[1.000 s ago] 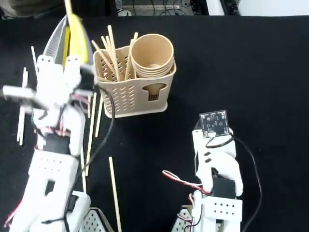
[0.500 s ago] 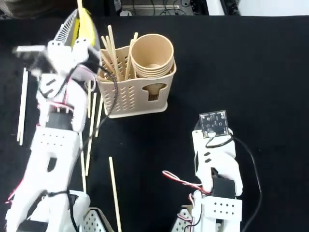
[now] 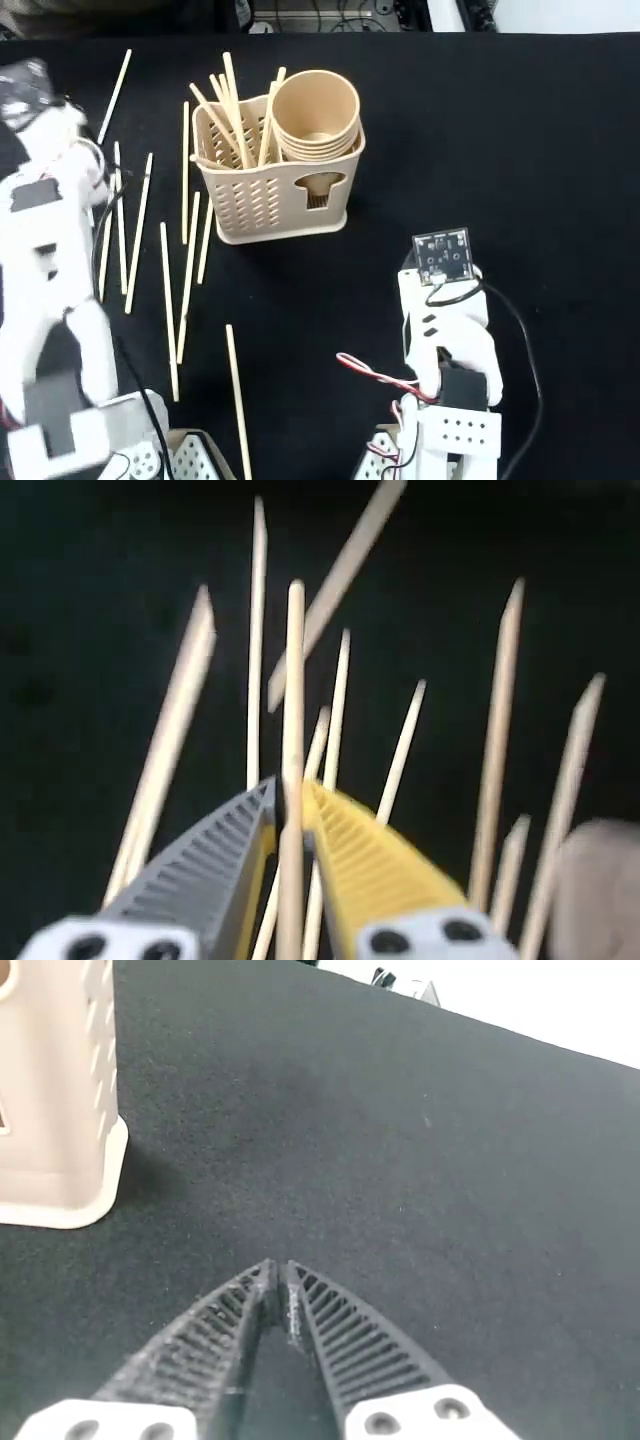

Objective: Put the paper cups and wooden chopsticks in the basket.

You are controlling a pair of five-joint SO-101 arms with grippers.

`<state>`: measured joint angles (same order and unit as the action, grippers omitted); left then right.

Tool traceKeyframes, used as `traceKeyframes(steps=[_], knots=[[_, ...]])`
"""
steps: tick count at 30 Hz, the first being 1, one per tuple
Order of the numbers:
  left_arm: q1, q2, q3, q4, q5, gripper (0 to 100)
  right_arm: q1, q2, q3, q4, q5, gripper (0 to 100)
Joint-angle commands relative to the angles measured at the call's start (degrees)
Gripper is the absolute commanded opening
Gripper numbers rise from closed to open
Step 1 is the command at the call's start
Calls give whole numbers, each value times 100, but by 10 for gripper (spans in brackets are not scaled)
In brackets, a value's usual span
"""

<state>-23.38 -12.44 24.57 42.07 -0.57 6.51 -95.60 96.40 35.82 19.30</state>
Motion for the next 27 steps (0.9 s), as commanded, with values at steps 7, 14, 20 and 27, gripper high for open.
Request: traceKeyframes(steps=[7, 14, 20, 27], knots=[[-31, 2857, -857, 141, -949, 34, -53, -57, -13, -114, 44, 13], [-48, 3086, -1982, 2101, -993, 250, -53, -57, -13, -114, 53, 13], [-207, 3244, -2879, 2593, -958, 266, -70, -57, -13, -105, 176, 13], [-31, 3991, -4057, 2998, -967, 266, -70, -57, -4, -105, 185, 13]])
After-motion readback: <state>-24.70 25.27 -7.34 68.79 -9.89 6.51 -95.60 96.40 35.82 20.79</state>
